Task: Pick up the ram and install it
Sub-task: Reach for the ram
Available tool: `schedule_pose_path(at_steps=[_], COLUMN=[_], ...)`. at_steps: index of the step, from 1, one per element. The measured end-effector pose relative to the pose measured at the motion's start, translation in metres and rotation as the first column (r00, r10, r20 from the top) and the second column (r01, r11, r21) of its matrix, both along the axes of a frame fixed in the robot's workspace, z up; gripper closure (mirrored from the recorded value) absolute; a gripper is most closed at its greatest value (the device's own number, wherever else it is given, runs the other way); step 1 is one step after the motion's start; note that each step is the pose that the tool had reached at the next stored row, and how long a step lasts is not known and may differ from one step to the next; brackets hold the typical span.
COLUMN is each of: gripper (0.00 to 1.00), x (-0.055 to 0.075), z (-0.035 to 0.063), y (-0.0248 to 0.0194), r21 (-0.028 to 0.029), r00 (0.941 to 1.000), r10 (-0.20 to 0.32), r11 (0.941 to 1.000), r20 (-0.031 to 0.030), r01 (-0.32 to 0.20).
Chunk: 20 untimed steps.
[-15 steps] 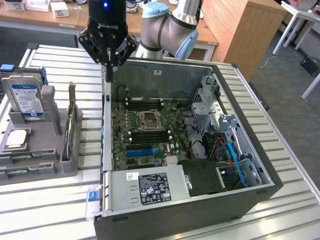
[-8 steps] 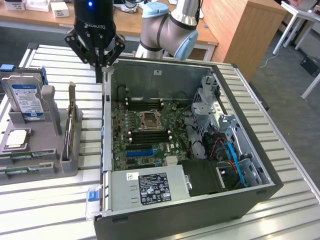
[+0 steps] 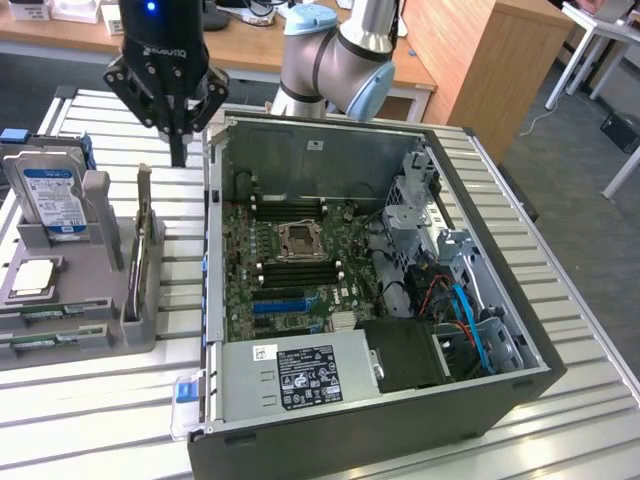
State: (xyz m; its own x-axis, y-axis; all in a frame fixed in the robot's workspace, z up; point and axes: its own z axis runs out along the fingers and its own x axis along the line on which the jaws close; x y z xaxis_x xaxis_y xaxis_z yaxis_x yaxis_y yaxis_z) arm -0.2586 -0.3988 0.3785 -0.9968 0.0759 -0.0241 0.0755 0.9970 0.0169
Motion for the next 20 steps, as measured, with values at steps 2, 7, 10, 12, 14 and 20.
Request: schedule_pose_path(at_steps=[2, 7, 10, 12, 14, 20], gripper=[0.89, 0.89, 0.89, 0.89, 0.89, 0.89], x=[-0.007, -0.023, -0.031, -0.038, -0.045, -0.065], z=[-0.0006, -0.0024, -0.0035, -0.0042, -0.0049, -0.0066], y=[-0.0001, 0.0000, 0.0001, 0.0001, 0.0001, 0.0001], r21=[0.0000, -0.0003, -0.0009, -0.0012, -0.0014, -0.0017], r00=[1.0000, 1.0000, 1.0000, 1.0000, 1.0000, 1.0000], r10=[0.000, -0.001, -0.002, -0.002, -0.003, -0.003], r11=[1.0000, 1.0000, 1.0000, 1.0000, 1.0000, 1.0000], r20=[0.0000, 0.0000, 0.0000, 0.0000, 0.0001, 0.0000], r01=[0.000, 0.001, 0.002, 0.002, 0.003, 0.003])
